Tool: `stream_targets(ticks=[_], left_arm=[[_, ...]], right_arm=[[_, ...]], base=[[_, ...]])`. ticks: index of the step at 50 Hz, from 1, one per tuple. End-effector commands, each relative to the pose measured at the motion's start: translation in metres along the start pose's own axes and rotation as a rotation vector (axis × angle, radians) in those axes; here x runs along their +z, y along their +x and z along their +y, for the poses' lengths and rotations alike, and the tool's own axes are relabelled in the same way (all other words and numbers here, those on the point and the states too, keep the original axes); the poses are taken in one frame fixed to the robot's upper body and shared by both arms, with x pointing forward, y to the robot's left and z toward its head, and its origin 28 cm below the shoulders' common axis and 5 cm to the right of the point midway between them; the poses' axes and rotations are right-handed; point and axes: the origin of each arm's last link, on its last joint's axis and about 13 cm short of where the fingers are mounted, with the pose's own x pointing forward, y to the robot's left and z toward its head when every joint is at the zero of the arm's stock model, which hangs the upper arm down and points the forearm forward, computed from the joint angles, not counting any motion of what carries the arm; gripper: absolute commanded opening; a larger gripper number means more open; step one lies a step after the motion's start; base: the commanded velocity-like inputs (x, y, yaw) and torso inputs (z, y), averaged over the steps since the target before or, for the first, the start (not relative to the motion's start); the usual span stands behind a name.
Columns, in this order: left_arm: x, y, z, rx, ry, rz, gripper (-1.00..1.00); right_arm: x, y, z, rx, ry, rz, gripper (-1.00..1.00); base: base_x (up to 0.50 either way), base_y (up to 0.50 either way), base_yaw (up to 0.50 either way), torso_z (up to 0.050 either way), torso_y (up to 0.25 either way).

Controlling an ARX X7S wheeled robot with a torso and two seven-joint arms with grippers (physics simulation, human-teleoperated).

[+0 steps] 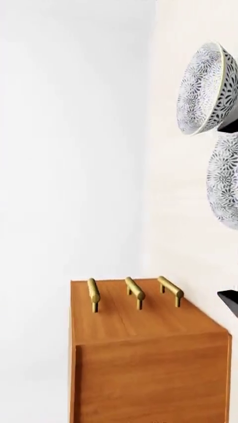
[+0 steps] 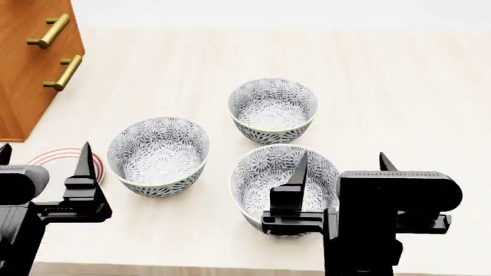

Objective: Stack the bowl at the front on the bowl in the middle.

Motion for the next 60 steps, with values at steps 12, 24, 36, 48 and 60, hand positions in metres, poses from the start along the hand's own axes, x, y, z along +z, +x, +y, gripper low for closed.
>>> stream_targets(ticks=[12,24,36,48,60], left_arm=[[0.053,0.007,-0.003,-0.003,0.054,-0.117,1.00],[0.048,0.009,-0.004,0.000,0.050,-0.114,1.00],[0.047,0.007,-0.003,-0.001,0.043,-0.119,1.00],[0.046,0.007,-0.002,-0.007,0.048,-0.121,1.00],[0.048,0.005,0.000,-0.007,0.049,-0.127,1.00]], right_arm=[[0.054,0.005,-0.005,-0.049,-0.068,-0.081,1.00],[0.051,0.008,-0.005,-0.045,-0.072,-0.076,1.00],[0.046,0.008,-0.001,-0.007,-0.095,-0.072,1.00],[0.048,0.007,0.001,-0.012,-0.108,-0.081,1.00],[0.051,0.006,0.002,-0.005,-0.109,-0.089,1.00]], base=[[0.00,0.14,0.00,0.000,0.000],[0.00,0.50,0.00,0.000,0.000],[0.12,0.03,0.00,0.000,0.000],[0.50,-0.03,0.00,0.000,0.000],[0.50,-0.03,0.00,0.000,0.000]])
